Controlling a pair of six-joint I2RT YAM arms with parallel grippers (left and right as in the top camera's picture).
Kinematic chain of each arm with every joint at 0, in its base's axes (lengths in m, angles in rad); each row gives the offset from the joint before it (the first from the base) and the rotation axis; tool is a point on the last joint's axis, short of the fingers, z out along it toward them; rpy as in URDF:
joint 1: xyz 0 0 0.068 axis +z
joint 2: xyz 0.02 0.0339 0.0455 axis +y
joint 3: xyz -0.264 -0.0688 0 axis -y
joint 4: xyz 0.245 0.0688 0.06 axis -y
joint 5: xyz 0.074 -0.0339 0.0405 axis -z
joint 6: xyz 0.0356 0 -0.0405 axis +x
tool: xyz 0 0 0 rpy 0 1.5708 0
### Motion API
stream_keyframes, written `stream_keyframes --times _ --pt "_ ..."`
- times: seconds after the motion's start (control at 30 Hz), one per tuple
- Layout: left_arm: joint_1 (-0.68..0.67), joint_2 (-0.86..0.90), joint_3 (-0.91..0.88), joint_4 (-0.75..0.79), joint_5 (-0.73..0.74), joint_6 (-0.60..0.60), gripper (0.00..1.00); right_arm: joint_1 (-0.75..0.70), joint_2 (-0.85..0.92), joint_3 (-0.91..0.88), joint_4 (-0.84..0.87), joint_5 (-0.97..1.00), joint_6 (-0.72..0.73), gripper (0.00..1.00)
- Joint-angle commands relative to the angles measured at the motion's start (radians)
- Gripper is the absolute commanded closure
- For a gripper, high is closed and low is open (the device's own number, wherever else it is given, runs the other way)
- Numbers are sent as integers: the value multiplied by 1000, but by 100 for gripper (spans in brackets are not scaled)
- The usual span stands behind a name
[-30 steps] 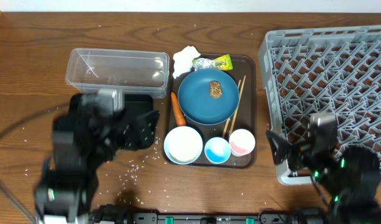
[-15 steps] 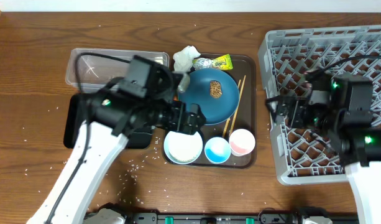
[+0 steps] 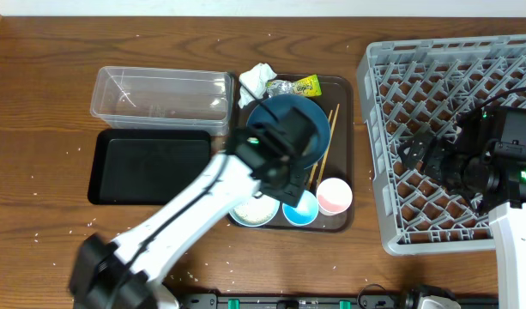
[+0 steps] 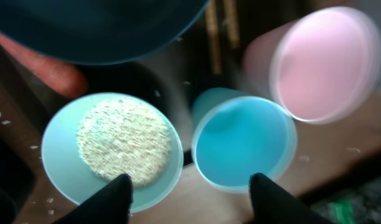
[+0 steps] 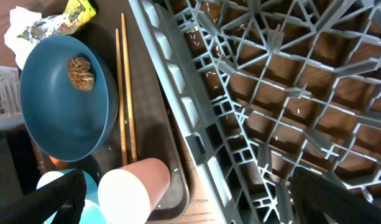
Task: Sort waste into correct bins and load items into the dishwasher rack
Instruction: 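Reach the left gripper to the small light-blue cup and grasp it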
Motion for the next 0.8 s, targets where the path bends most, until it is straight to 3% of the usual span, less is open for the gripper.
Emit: stream_keyframes --times 0.0,0.23,0.3,0.43,0.6,0.77 --pt "-14 77 -10 0 -124 -54 42 -8 1 19 -11 16 -1 1" --pt "-14 178 -11 40 -90 -53 43 -8 1 18 -19 18 -2 1" --pt "-13 192 -17 54 -69 -53 48 -8 1 18 -21 18 -4 1" --pt "-14 200 -26 61 -63 -54 74 -8 1 18 -21 22 -21 1" --pt "-14 200 -26 60 -55 -54 84 -8 1 18 -14 22 -20 1" --pt "-14 200 -26 51 31 -54 83 -8 1 18 -18 22 -21 1"
